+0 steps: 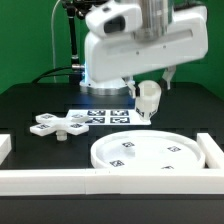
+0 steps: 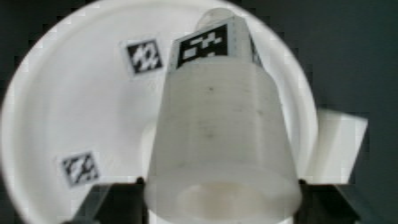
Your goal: Assemble round table
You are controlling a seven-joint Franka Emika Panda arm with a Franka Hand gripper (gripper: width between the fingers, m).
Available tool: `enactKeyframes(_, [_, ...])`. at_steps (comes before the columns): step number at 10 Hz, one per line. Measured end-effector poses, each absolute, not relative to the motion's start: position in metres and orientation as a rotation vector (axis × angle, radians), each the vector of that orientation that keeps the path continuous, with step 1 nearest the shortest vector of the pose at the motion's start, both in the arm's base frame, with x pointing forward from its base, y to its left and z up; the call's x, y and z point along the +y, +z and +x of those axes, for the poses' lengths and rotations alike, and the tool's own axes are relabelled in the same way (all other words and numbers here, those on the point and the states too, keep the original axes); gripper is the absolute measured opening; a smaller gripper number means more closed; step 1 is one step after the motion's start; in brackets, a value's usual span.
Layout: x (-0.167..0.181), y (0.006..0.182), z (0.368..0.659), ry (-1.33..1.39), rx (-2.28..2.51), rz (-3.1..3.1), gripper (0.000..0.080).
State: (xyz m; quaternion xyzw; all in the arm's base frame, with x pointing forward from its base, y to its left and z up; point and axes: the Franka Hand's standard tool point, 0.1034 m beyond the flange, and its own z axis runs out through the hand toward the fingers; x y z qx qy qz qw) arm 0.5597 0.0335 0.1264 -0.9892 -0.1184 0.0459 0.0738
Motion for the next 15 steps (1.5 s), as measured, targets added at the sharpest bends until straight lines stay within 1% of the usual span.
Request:
enactKeyframes(2, [0.029,0.133,0.571,-0.025,-0.346,-2.989,0.0402])
enactKeyframes(3, [0.025,0.131,0.575,-0.137,-0.341,-3.0,0.0402])
enactKeyframes(4, [0.022,0.129,0.574,-0.193,-0.342,-3.01,0.0402])
enactKeyframes(6, [0.015,0.129,0.583,-0.465,-0.413,-3.032,0.0402])
enactKeyframes(8, [0.011,0.139,0.591,-0.638,-0.483,-3.041,0.0402])
enactKeyframes(12, [0.015,0.137,0.59,-0.607,-0.484,-3.037,0.0402])
enactKeyframes(15, [0.032,0.132,0.583,-0.603,-0.49,-3.023,0.0402])
